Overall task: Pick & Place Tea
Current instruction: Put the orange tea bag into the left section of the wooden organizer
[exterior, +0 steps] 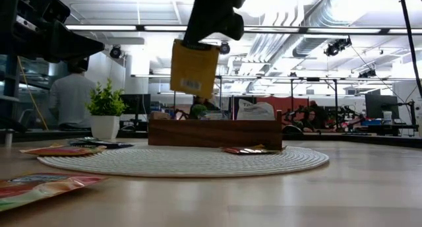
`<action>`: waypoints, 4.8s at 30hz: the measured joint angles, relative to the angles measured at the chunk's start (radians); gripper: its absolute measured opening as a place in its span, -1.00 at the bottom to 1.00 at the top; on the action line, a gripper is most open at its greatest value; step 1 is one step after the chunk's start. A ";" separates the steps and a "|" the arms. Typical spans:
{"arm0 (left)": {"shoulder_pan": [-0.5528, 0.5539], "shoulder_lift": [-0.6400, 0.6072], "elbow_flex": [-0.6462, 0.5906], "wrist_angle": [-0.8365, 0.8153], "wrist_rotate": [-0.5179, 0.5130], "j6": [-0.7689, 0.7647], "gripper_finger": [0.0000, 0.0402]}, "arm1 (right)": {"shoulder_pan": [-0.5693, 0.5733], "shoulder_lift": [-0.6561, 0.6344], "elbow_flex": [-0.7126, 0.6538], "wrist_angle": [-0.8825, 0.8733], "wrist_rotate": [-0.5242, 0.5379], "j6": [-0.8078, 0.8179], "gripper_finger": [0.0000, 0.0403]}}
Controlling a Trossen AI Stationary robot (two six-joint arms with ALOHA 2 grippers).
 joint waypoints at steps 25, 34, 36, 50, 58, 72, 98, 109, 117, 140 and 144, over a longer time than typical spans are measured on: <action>0.000 0.000 0.000 0.000 -0.001 0.000 -1.00 | -0.227 0.001 0.016 0.124 -0.086 0.019 -1.00; 0.000 0.000 0.000 0.000 -0.001 0.000 -1.00 | -0.300 0.057 0.015 0.151 -0.087 -0.119 -1.00; 0.000 0.000 0.000 0.000 0.000 0.000 -1.00 | -0.312 0.069 0.015 0.150 -0.090 -0.142 -1.00; 0.000 0.000 0.000 0.000 0.000 0.000 -1.00 | -0.340 0.095 0.010 0.127 -0.128 -0.138 -1.00; 0.000 0.000 0.000 0.000 0.000 0.000 -1.00 | -0.343 0.095 0.010 0.115 -0.153 -0.122 -1.00; 0.000 0.000 0.000 0.000 0.000 0.000 -1.00 | -0.365 0.128 0.010 0.114 -0.180 -0.121 -1.00; 0.000 0.000 0.000 0.000 0.000 0.000 -1.00 | -0.391 0.141 0.011 0.077 -0.064 -0.094 -1.00; 0.000 0.000 0.000 0.000 0.000 0.000 -1.00 | -0.378 0.141 0.011 0.047 -0.016 -0.121 -1.00; 0.000 0.000 0.000 0.000 0.000 0.000 -1.00 | -0.361 0.141 0.011 0.028 -0.025 -0.156 -1.00; 0.000 0.000 0.000 0.000 0.000 0.000 -1.00 | -0.376 0.140 0.011 0.104 0.008 -0.208 -1.00; 0.000 0.000 0.000 0.000 0.000 0.000 -1.00 | -0.376 0.140 0.011 0.098 0.008 -0.217 -1.00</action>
